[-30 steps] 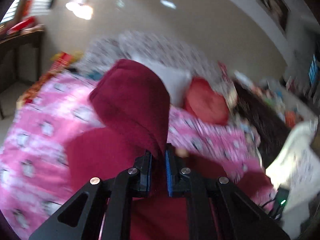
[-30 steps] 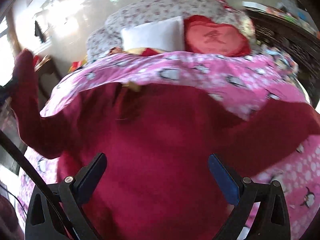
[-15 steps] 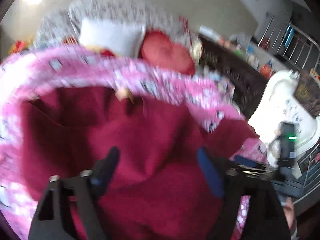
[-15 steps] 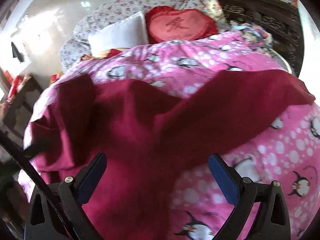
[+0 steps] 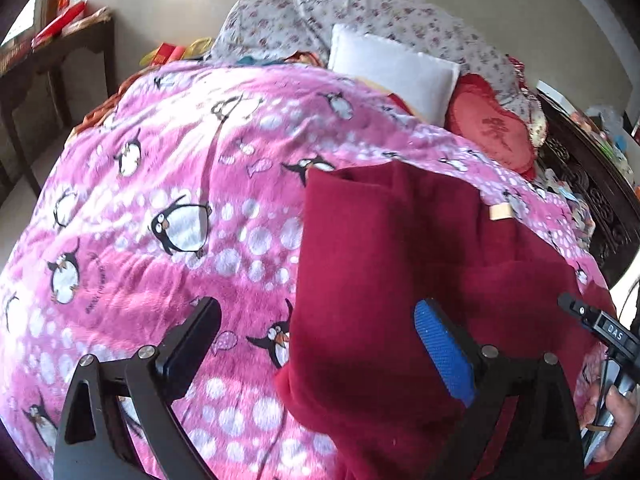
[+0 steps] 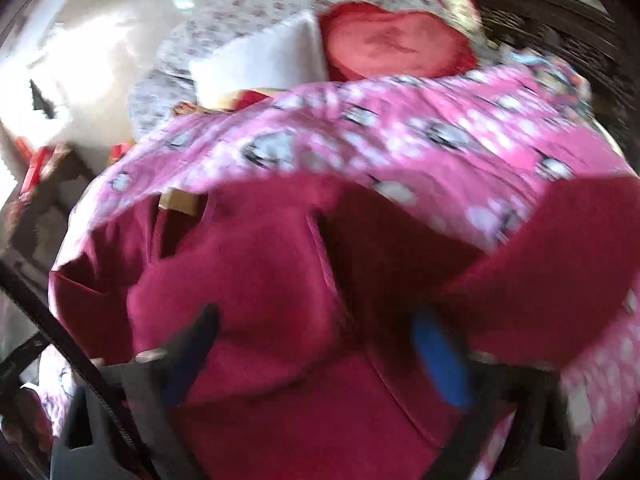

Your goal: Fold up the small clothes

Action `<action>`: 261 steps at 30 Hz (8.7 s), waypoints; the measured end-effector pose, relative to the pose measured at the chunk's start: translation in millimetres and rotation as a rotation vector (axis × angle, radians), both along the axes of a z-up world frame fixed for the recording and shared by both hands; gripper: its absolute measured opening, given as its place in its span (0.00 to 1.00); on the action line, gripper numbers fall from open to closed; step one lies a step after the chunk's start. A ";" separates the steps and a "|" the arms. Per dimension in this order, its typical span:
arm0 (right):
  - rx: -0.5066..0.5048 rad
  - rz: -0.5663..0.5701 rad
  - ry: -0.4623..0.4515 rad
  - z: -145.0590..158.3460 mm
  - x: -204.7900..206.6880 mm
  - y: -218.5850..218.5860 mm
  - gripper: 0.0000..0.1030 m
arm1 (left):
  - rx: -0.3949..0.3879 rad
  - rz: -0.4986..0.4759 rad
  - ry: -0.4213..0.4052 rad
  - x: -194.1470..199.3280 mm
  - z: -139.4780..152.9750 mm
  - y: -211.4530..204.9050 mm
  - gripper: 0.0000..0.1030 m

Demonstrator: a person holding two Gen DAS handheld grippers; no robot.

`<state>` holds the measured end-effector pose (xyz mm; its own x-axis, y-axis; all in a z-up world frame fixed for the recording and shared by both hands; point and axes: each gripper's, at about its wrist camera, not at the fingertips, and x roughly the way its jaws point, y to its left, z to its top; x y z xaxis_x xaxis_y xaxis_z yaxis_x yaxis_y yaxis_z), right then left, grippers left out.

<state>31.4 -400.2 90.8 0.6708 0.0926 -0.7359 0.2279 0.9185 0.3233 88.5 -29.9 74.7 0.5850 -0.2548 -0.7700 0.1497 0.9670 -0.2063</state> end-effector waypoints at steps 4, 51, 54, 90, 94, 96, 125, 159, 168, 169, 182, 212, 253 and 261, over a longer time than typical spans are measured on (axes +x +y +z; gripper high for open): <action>-0.042 0.008 -0.111 25.0 -15.2 -10.5 0.12 | -0.010 -0.008 -0.035 0.3 10.6 -3.4 0.94; -0.123 0.114 -0.205 42.5 -45.8 -11.4 0.43 | -0.007 0.022 -0.050 12.3 15.1 -12.2 0.94; -0.199 0.139 -0.189 38.6 -31.1 1.8 0.43 | -0.023 0.022 -0.039 11.7 13.4 -10.0 0.94; 0.013 0.445 -0.204 52.8 -1.9 83.6 0.62 | 0.061 -0.011 -0.023 -29.7 -8.3 2.6 0.94; 0.071 0.585 -0.197 52.0 40.2 137.9 0.74 | 0.053 -0.079 0.005 -82.4 -17.3 20.6 0.94; 0.073 0.630 -0.173 47.1 59.4 160.2 0.77 | 0.075 -0.105 0.031 -101.9 -27.6 22.2 0.94; 0.021 0.597 -0.192 35.0 108.6 205.2 0.65 | 0.154 -0.195 -0.012 -196.1 -52.5 37.1 0.17; 0.095 -0.057 -0.160 5.5 -120.7 -99.0 0.78 | 0.191 -0.031 0.005 -15.9 -36.3 -43.3 0.82; 0.311 -0.473 -0.114 -27.1 -166.5 -243.2 0.75 | 0.166 -0.099 -0.114 -56.2 8.8 -47.4 0.83; 0.306 -0.481 -0.114 -25.7 -163.3 -244.2 0.75 | 0.169 -0.107 -0.104 -58.1 10.2 -49.5 0.83; 0.374 -0.484 -0.318 -30.8 -158.0 -258.8 0.16 | 0.160 -0.120 -0.102 -69.8 15.8 -46.2 0.83; 0.017 0.436 -0.205 34.8 -52.9 102.0 0.73 | 0.036 -0.010 -0.083 -52.0 21.0 4.9 0.83; 0.037 0.164 -0.214 34.9 -75.4 -8.1 0.80 | 0.119 -0.059 -0.261 -18.3 49.4 -41.0 0.10; -0.191 0.194 -0.087 2.7 -55.9 17.5 0.80 | 0.204 -0.025 -0.120 6.6 -14.0 -45.0 0.12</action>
